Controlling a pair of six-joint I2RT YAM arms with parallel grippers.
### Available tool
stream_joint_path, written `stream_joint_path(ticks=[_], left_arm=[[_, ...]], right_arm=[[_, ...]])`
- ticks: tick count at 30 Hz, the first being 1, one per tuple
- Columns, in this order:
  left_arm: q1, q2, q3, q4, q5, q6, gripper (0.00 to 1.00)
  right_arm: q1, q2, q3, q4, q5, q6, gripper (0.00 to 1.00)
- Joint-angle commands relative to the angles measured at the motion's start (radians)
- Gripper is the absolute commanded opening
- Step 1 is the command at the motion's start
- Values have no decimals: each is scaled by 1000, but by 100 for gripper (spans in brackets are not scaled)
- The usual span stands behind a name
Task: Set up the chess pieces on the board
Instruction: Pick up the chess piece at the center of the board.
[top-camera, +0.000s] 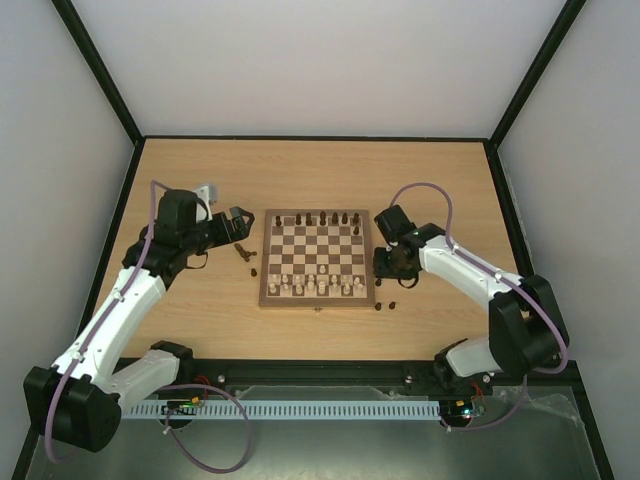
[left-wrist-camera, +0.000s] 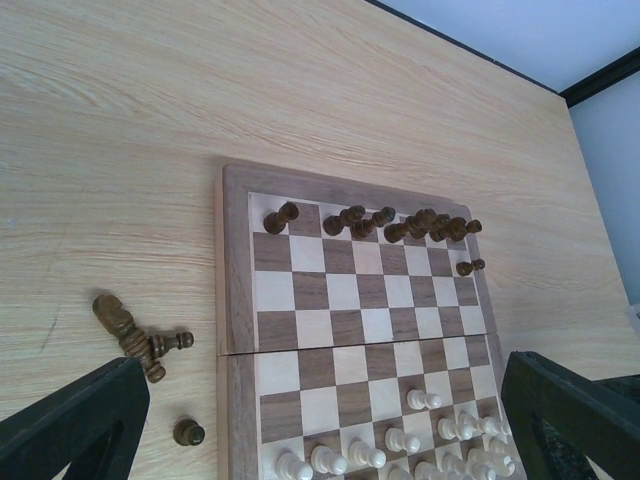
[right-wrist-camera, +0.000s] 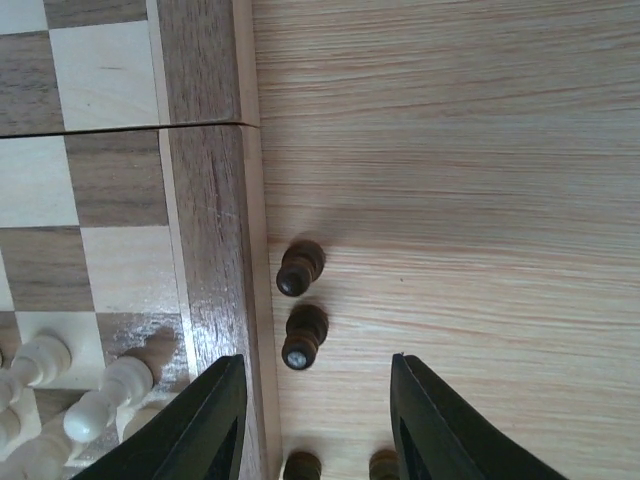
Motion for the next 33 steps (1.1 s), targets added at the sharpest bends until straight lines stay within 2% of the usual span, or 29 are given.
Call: stream_joint_path(ticks=[1,17,33], left_arm=[[6,-29,-9,0,10,0,99],[6,-25,-6,2,5,1,100],[6,-19,-10,10,8,1,99]], right_arm=[[8,57,10,23,-17,-7,40],[6,178,59,52,38,-27,30],[6,218,71,55,54,-31,21]])
